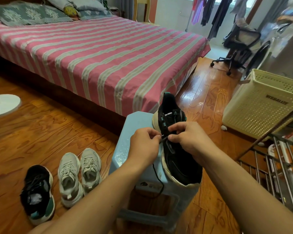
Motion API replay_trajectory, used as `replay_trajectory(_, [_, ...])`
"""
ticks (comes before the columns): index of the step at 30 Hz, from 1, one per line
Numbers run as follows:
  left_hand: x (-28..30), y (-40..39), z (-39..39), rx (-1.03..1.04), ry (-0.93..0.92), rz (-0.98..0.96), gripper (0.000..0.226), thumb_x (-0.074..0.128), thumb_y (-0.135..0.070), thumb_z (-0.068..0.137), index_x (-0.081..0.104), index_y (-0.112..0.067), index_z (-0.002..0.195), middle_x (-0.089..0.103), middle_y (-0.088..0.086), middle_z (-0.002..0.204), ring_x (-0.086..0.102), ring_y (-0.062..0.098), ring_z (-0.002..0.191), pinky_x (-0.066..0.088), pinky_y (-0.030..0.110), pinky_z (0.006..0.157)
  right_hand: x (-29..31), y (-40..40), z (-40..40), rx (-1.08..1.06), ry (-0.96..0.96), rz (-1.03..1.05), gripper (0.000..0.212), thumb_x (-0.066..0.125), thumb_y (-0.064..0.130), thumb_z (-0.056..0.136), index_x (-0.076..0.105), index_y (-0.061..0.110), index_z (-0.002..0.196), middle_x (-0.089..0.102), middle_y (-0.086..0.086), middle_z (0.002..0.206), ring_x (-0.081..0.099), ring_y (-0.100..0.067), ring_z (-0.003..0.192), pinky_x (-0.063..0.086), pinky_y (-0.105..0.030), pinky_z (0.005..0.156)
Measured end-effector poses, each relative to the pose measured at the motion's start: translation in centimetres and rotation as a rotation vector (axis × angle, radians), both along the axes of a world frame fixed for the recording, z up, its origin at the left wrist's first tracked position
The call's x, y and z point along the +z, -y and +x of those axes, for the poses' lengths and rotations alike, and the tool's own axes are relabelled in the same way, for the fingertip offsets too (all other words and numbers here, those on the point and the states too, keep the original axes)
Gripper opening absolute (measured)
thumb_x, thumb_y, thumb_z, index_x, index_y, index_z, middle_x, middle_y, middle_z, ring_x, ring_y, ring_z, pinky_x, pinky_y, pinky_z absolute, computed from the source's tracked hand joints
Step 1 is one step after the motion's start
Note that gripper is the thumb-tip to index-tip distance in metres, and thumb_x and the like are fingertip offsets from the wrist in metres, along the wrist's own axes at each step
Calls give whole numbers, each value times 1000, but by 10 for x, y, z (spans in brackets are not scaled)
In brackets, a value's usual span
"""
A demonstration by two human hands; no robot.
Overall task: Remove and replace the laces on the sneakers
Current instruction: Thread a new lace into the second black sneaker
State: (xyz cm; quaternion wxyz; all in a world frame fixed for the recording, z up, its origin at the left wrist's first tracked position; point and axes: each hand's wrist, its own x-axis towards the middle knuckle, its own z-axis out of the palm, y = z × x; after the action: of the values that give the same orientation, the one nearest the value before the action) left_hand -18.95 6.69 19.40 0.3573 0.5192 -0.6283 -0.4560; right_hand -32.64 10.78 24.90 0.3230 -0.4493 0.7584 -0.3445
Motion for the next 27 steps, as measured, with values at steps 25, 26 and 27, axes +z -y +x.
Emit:
replay_trajectory(25, [3,3,-4,27,-22,-58,7,68,-19,97,75,-21,96,71,-6,85,66,6,83,52,22,73,-2,-2,-1,29,-82,-17,31,77,11,86,74,22,114,69,2,93,67,-11,87,49,-15,68])
replay_trajectory(26, [4,3,-5,28,-17,-66,7,68,-20,97,75,-21,96,71,-7,85,66,6,83,53,23,74,-1,-2,-1,31,-91,-21,31,77,12,86,74,22,115,69,3,93,67,-10,86,48,-14,67])
replay_trajectory(27, [4,3,-5,28,-14,-74,7,68,-20,97,75,-21,96,71,-7,85,66,6,84,54,24,75,-1,-2,-1,35,-99,-22,31,77,12,86,74,22,115,70,3,93,67,-9,86,47,-13,66])
